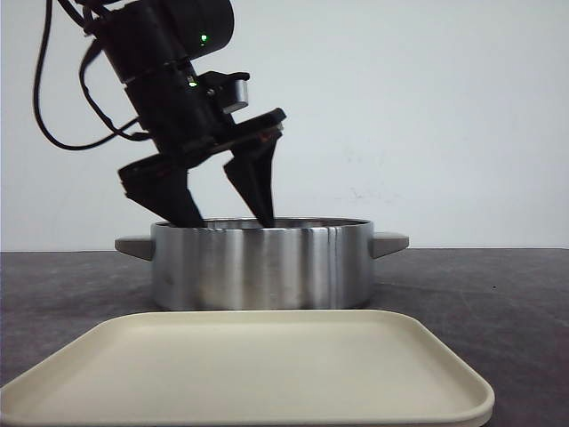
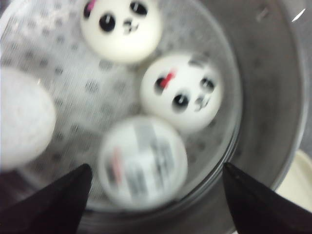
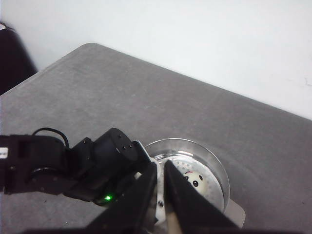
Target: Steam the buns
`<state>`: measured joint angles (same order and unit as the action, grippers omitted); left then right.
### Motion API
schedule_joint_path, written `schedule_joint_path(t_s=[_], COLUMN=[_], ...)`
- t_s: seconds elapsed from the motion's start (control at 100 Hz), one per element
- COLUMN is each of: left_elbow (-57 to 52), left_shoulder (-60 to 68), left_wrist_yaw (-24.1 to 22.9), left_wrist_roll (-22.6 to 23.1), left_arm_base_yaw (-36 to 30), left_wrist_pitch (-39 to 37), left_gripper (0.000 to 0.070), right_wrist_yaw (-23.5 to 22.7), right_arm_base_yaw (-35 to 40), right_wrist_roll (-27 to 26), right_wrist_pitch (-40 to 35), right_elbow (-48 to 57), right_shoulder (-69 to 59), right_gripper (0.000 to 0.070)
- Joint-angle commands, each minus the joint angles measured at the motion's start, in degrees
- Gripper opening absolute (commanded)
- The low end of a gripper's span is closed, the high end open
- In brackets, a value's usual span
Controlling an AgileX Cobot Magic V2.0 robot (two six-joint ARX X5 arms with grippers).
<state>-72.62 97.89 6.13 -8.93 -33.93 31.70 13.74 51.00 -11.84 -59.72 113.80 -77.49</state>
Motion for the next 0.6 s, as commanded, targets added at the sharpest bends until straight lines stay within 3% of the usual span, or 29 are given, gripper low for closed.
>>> schedule_joint_path(t_s=[0.0, 0.1, 0.26, 0.38, 0.59], left_elbow=[-3.7, -5.8, -5.9, -5.9, -4.2], left_shoulder=[0.6, -1.7, -11.9, -20.2, -34.4], left_wrist_yaw=[-0.2, -0.7, -3.9, -4.9, -5.2], left_wrist_roll=[0.6, 0.9, 2.0, 3.8, 4.4], left_arm_base_yaw=[0.0, 0.3, 0.6, 1.6, 7.4], left_wrist_pitch=[1.8, 4.2, 1.6, 0.6, 0.5], left_gripper=[0.0520, 0.0475, 0.0215, 0.0000, 0.0000], right_wrist_yaw=[0.3, 1.3, 5.7, 5.9, 5.0], right_arm_base_yaw=[0.7, 0.7, 0.7, 0.7, 0.8], right_wrist_roll=[-0.2, -0.1, 1.3, 1.4, 2.3], right_wrist_pitch=[0.5, 1.4, 3.7, 8.5, 25.0], right_elbow=[0.8, -0.2, -3.6, -8.4, -22.9], right_shoulder=[-0.7, -0.7, -0.7, -0.4, 2.4], right_gripper=[0.0016, 0.0016, 0.0016, 0.0016, 0.0016])
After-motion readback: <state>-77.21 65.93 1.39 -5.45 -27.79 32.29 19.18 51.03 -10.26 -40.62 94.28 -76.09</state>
